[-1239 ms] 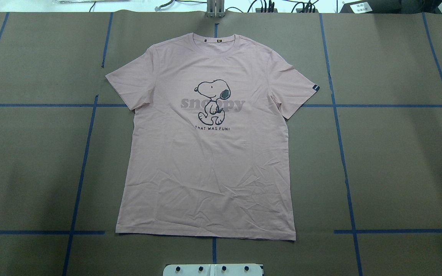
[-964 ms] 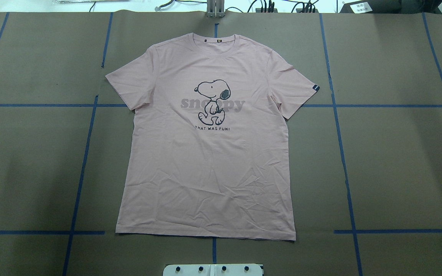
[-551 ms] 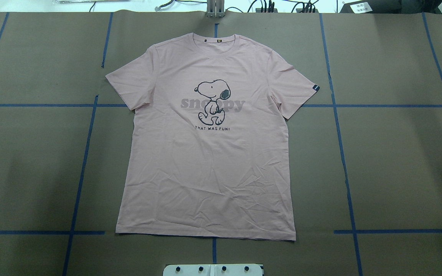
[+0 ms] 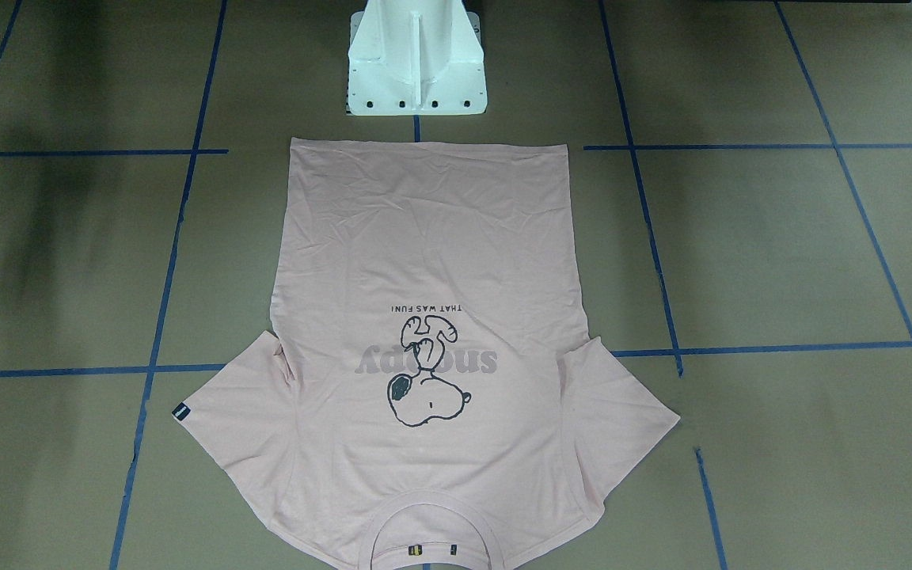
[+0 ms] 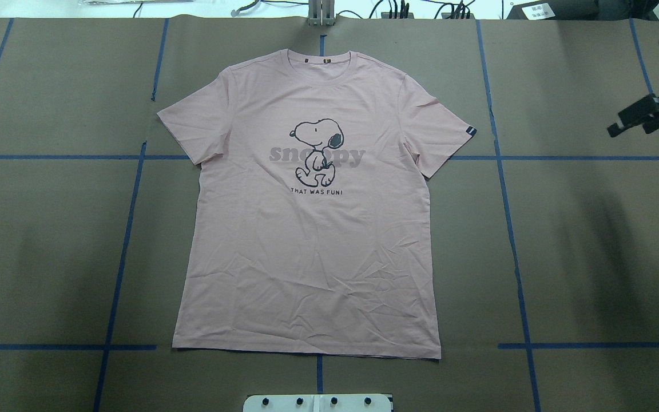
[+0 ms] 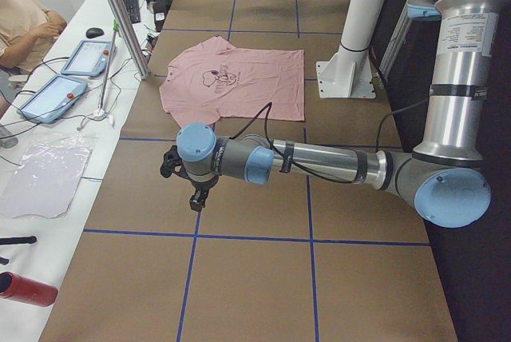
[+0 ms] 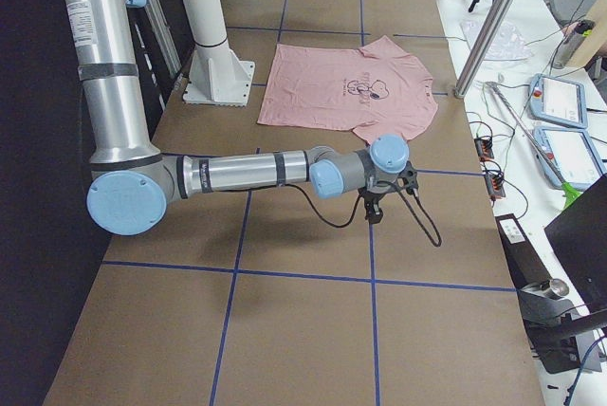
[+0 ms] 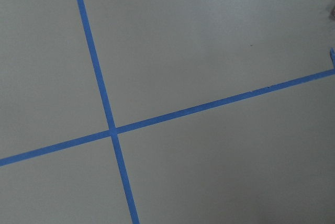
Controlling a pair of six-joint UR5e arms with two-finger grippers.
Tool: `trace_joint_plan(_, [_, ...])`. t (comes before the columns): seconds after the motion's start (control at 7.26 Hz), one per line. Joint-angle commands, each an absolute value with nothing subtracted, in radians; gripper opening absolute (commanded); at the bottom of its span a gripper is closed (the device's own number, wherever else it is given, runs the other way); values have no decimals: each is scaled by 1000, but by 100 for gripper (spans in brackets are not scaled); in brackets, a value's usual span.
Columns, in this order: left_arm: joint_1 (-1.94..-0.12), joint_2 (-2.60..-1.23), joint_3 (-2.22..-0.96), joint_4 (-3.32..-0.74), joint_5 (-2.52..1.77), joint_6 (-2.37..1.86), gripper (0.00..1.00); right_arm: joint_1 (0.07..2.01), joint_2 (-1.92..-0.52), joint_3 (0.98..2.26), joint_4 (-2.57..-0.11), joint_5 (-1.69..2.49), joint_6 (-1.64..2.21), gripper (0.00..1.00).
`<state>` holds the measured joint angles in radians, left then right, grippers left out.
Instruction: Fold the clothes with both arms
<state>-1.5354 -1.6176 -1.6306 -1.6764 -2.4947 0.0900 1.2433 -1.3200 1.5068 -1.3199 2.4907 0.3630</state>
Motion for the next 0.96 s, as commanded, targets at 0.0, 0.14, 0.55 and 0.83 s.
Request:
trace_joint_plan(0.0, [-1534,-1609,-1631,-1678,-2497,98,100,1097,-1125,1435,-1301,2360,695,100])
trace_joint_plan(0.14, [-1534,-1609,-1641,-1678,-2499,98,100,1027,-1064,1398,-1295,2229,794,99])
trace_joint_plan(0.55, [-1534,-1603,-1680,-1678,-2499,97,100,914,-1009,1198,-1013,2041,1130,88])
trace_joint_plan(0.83, [-1534,-1603,-1680,-1678,-2499,97,100,890,-1009,1197,-1012,2000,1138,73])
